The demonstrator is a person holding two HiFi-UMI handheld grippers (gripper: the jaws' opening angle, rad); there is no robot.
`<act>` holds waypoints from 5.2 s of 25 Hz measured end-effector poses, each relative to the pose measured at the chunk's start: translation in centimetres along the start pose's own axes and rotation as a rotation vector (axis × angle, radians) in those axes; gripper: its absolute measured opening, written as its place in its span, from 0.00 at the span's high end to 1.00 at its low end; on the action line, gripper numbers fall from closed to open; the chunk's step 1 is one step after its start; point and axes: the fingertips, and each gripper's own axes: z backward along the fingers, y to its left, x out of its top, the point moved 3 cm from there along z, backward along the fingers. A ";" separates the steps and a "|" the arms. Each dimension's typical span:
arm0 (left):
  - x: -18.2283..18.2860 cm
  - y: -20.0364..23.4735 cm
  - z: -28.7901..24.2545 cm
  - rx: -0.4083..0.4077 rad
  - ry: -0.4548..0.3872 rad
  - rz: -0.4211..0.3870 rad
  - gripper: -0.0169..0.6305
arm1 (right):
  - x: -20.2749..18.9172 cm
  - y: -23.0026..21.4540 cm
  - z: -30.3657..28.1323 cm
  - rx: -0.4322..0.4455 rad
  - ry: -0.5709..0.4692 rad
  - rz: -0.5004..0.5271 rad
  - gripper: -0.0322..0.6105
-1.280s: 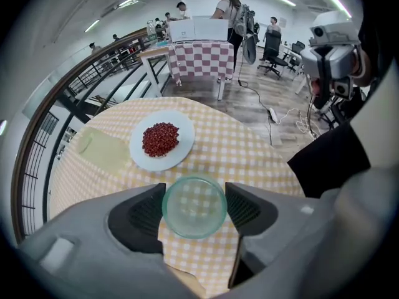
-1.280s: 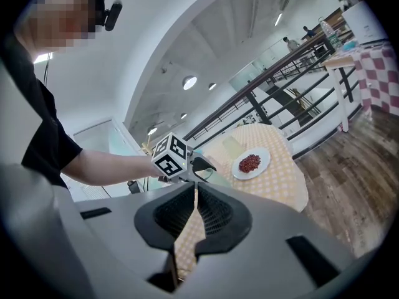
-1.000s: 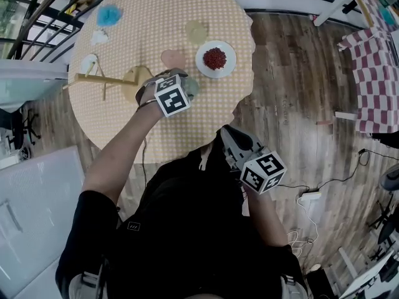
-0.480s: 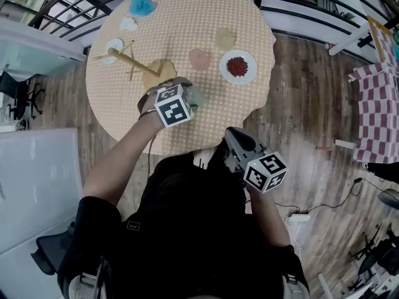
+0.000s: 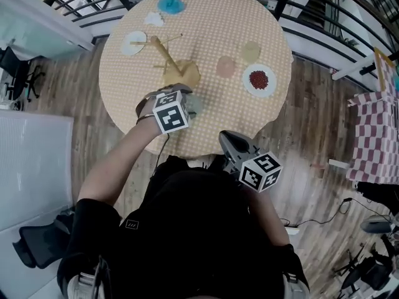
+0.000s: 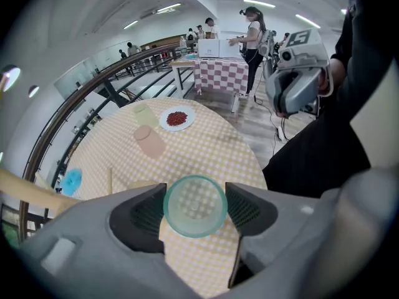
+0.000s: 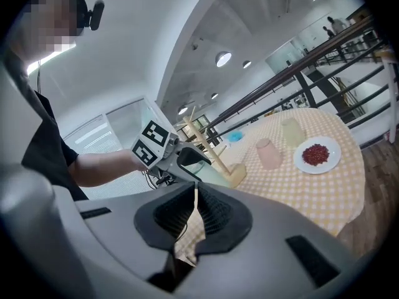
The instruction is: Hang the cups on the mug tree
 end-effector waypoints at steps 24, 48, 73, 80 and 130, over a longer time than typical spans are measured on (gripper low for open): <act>-15.0 10.6 7.1 -0.042 -0.136 -0.144 0.51 | 0.4 9.8 -20.5 -0.127 -0.023 -0.037 0.91; -12.1 14.0 10.4 -0.013 -0.209 -0.120 0.51 | 0.9 8.8 -22.1 -0.090 0.005 -0.067 0.91; -14.9 15.4 2.0 -0.080 -0.099 -0.201 0.51 | -3.3 6.9 -21.9 -0.155 0.074 -0.188 0.91; -15.5 15.7 0.8 -0.088 -0.092 -0.225 0.52 | -3.6 6.9 -22.3 -0.182 0.080 -0.198 0.91; -12.5 7.0 16.7 -0.097 -0.815 0.216 0.54 | 1.1 8.9 -15.7 -0.263 -0.002 -0.008 0.91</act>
